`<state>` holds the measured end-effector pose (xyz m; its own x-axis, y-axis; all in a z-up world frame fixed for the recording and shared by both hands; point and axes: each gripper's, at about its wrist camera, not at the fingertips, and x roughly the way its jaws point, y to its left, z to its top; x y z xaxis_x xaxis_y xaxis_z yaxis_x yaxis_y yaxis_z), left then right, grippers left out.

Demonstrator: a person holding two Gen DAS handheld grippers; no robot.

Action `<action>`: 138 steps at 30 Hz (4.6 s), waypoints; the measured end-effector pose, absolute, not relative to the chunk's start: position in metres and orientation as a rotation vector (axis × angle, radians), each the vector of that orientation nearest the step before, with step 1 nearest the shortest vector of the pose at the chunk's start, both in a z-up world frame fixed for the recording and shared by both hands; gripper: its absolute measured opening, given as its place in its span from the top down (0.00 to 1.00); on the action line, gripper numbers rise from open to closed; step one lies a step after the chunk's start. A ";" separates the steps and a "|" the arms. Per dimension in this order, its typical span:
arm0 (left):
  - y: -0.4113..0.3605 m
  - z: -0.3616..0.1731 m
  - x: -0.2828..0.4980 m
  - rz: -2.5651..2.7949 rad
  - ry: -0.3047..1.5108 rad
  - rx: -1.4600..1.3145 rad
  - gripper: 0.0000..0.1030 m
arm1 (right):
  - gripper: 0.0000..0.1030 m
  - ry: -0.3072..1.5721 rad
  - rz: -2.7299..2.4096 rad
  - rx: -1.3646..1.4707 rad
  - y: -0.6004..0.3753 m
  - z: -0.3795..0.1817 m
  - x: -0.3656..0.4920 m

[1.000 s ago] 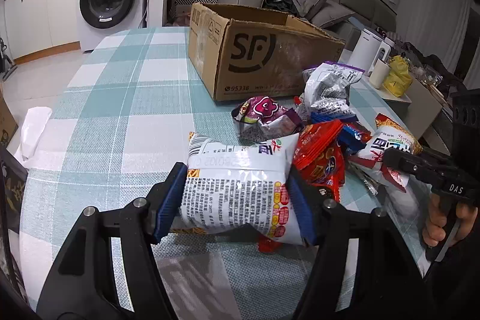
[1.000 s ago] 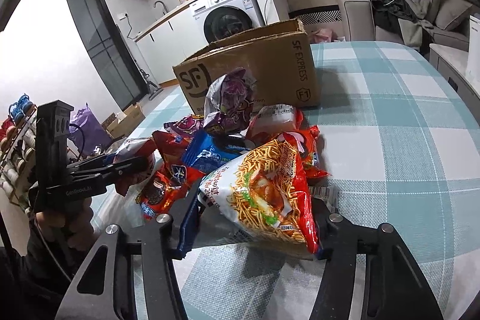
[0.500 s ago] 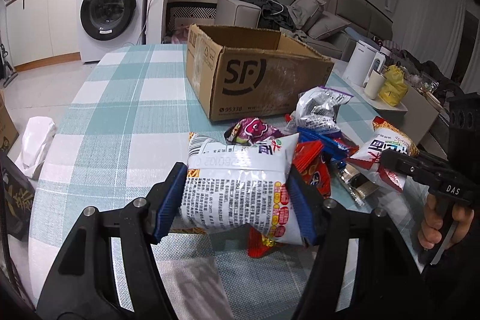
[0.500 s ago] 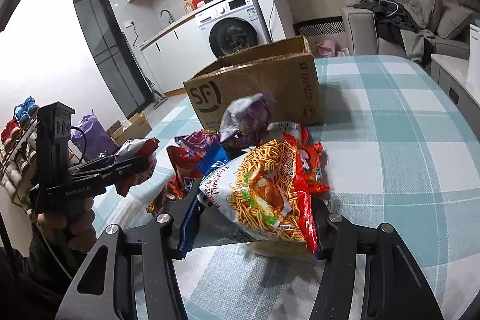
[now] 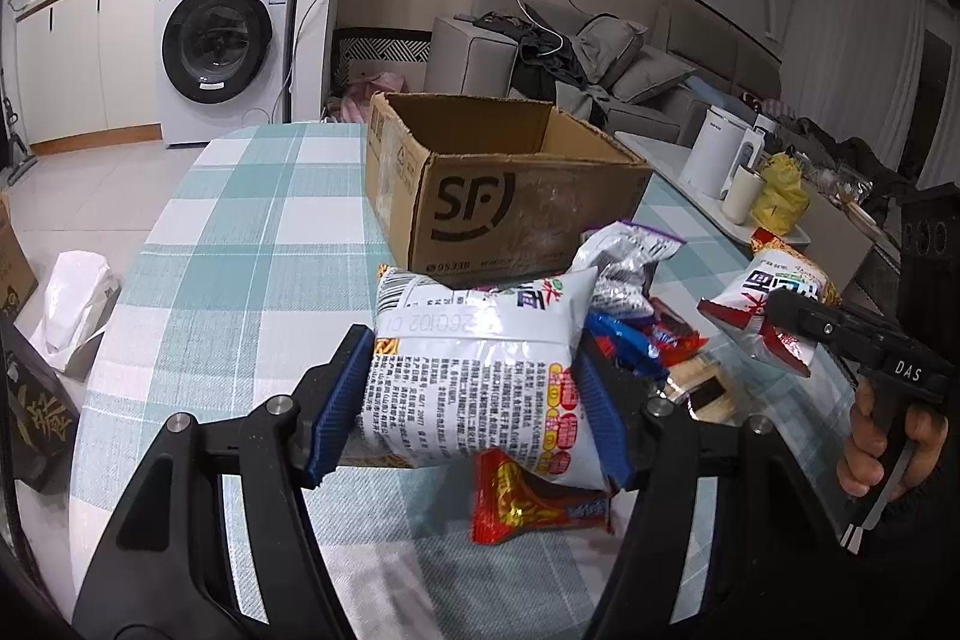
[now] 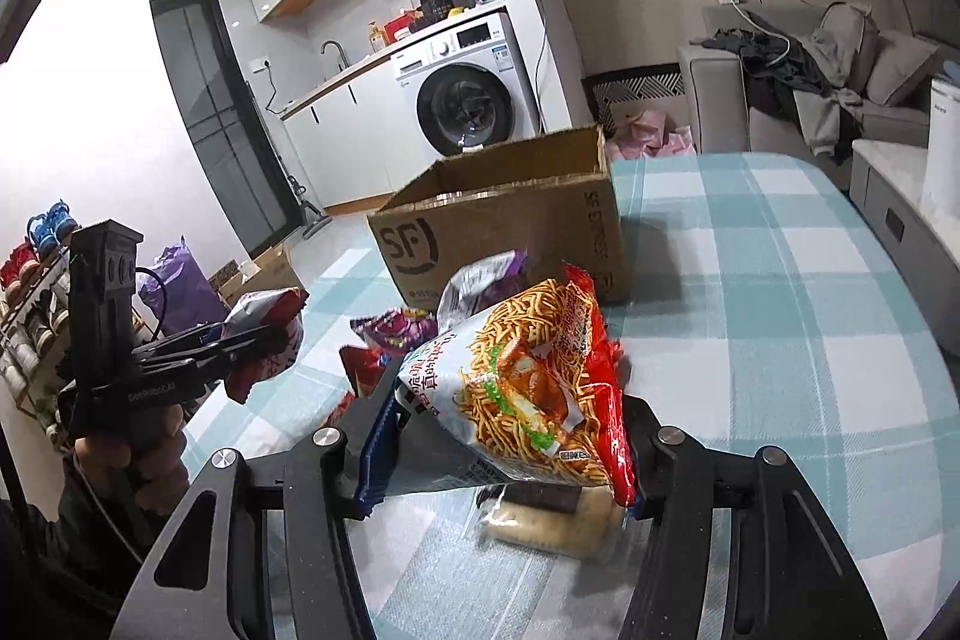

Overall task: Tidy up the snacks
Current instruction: 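Carry both held bags over the cardboard box with both grippers, then open both grippers to drop the bags into the box, then move both grippers back toward the remaining snacks on the table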

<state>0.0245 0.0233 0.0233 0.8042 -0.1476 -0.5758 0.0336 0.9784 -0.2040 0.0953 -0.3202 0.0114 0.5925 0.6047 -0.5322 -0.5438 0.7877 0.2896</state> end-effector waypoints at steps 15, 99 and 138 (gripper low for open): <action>0.022 0.054 0.052 -0.081 0.584 -0.199 0.38 | 0.44 0.620 0.644 0.111 -0.318 0.043 0.120; -0.014 0.067 0.200 -0.053 0.637 -0.060 0.17 | 0.07 0.705 0.595 0.156 -0.266 0.056 0.253; -0.004 0.034 0.049 -0.063 0.668 -0.116 0.01 | 0.00 0.821 0.487 0.066 -0.321 0.007 0.142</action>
<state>0.0492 -0.0040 0.0339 0.7834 -0.0960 -0.6141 0.0214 0.9916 -0.1277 0.1420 -0.3206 0.0071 0.5782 0.4409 -0.6865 -0.3911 0.8882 0.2411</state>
